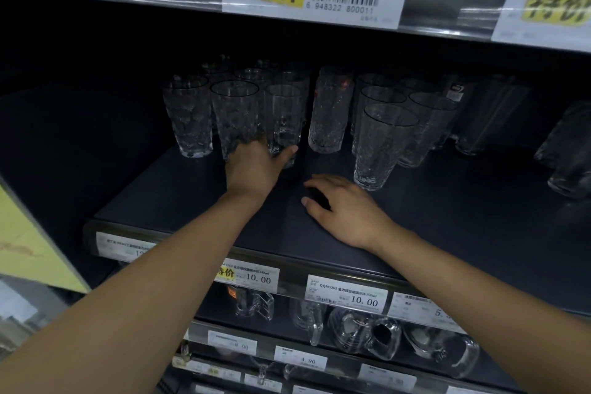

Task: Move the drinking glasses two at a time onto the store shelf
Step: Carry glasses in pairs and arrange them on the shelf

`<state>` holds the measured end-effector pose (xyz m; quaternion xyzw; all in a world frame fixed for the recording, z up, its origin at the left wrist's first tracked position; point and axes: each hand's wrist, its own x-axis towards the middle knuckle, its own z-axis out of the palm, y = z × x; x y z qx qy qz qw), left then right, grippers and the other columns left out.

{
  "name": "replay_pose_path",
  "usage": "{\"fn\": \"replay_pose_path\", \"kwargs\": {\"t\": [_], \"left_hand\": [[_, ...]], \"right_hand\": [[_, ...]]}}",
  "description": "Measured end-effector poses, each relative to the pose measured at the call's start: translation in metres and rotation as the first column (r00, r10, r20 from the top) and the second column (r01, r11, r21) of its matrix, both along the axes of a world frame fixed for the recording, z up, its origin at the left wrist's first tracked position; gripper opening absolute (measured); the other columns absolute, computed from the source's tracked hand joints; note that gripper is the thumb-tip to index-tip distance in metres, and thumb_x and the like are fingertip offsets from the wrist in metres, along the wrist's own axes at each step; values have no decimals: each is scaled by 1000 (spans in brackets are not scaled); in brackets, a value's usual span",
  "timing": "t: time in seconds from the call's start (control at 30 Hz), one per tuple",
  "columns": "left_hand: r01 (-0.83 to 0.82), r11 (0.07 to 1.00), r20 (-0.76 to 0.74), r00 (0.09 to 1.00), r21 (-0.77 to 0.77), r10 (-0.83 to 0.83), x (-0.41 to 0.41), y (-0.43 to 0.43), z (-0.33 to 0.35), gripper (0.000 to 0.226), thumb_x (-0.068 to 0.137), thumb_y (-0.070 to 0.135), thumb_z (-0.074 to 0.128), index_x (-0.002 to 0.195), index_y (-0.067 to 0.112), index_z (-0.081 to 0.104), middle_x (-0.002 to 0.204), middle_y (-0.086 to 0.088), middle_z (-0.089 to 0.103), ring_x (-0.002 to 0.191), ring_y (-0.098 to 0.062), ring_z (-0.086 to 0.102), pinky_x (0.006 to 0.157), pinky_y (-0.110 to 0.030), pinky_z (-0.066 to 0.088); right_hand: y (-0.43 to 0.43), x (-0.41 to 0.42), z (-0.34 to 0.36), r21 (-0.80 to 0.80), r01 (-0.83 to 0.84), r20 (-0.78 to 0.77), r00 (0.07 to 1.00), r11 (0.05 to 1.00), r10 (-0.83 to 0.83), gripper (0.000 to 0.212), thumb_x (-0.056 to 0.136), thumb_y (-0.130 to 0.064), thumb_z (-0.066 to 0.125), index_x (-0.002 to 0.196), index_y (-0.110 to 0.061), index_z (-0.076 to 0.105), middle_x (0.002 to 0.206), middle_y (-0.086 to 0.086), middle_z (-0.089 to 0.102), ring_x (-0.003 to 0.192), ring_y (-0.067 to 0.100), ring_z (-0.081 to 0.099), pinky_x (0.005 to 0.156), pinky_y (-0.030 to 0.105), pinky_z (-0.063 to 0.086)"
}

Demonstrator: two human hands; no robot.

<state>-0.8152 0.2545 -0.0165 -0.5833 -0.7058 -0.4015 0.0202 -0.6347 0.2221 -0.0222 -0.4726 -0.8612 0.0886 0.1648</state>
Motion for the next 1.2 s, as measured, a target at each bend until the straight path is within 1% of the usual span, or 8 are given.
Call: {"fn": "replay_pose_path", "kwargs": {"t": [0.23, 0.43, 0.63, 0.7, 0.8, 0.87, 1.07, 1.2], "left_hand": [[8, 1000, 21, 1000, -18, -8, 1, -3, 2, 65, 84, 65, 60, 99, 2, 71, 81, -19, 70, 81, -33, 68, 66, -40, 57], [16, 996, 178, 984, -82, -2, -5, -6, 2, 59, 80, 60, 68, 62, 4, 63, 60, -8, 62, 63, -25, 64, 54, -28, 46], [134, 979, 298, 951, -151, -84, -11, -29, 10, 13, 88, 21, 68, 88, 11, 76, 84, -6, 73, 86, -19, 67, 73, -21, 45], [230, 954, 361, 921, -194, -149, -9, -42, 15, 13, 89, 20, 68, 98, 13, 75, 90, -3, 71, 89, -14, 63, 77, -18, 43], [377, 906, 482, 841, -192, -248, -4, -62, 18, 9, 89, 17, 68, 84, 22, 72, 89, -2, 72, 88, -19, 66, 87, -29, 53], [422, 895, 568, 777, -146, -274, 5, -76, 21, 18, 90, 13, 68, 77, 25, 71, 86, -6, 73, 92, -26, 69, 92, -41, 55], [525, 851, 724, 591, -9, -357, 67, -116, 30, 15, 92, 5, 62, 86, 13, 74, 89, -5, 74, 91, -20, 72, 87, -33, 56], [623, 782, 739, 525, 4, -423, 124, -130, 34, 14, 90, 5, 64, 88, 14, 75, 88, 0, 76, 87, -14, 72, 90, -36, 56]], "right_hand": [[0, 1, 1, 10, -3, -8, 1000, 1000, 3, 47, 99, -41, 51, 139, -18, 54, 150, 5, 47, 139, 18, 40, 115, 27, 29], [2, 3, 2, -8, -8, -41, 999, 1000, 8, 45, 98, -41, 54, 138, -19, 55, 149, 2, 48, 139, 17, 40, 113, 25, 27], [2, 7, 4, -59, 7, -159, 987, 998, -16, 32, 95, -33, 61, 122, -17, 67, 132, -1, 62, 124, 14, 53, 103, 22, 36], [-1, 13, 8, -132, 11, -292, 955, 991, -50, 18, 94, -28, 64, 107, -21, 73, 113, -8, 70, 109, 5, 60, 94, 18, 40], [-13, 34, 15, -244, 22, -494, 858, 970, -144, 9, 91, -26, 68, 90, -31, 75, 91, -17, 74, 92, -5, 65, 89, 18, 46], [-28, 54, 22, -273, 51, -590, 780, 961, -209, 9, 89, -27, 71, 86, -34, 74, 90, -13, 75, 92, 2, 68, 92, 23, 51], [-86, 130, 47, -302, 172, -694, 634, 937, -340, 6, 89, -26, 71, 92, -23, 75, 92, -1, 76, 94, 14, 70, 94, 31, 53], [-122, 190, 58, -315, 285, -702, 572, 905, -424, 8, 89, -30, 70, 93, -25, 75, 95, -6, 76, 96, 9, 70, 94, 29, 52]]}}
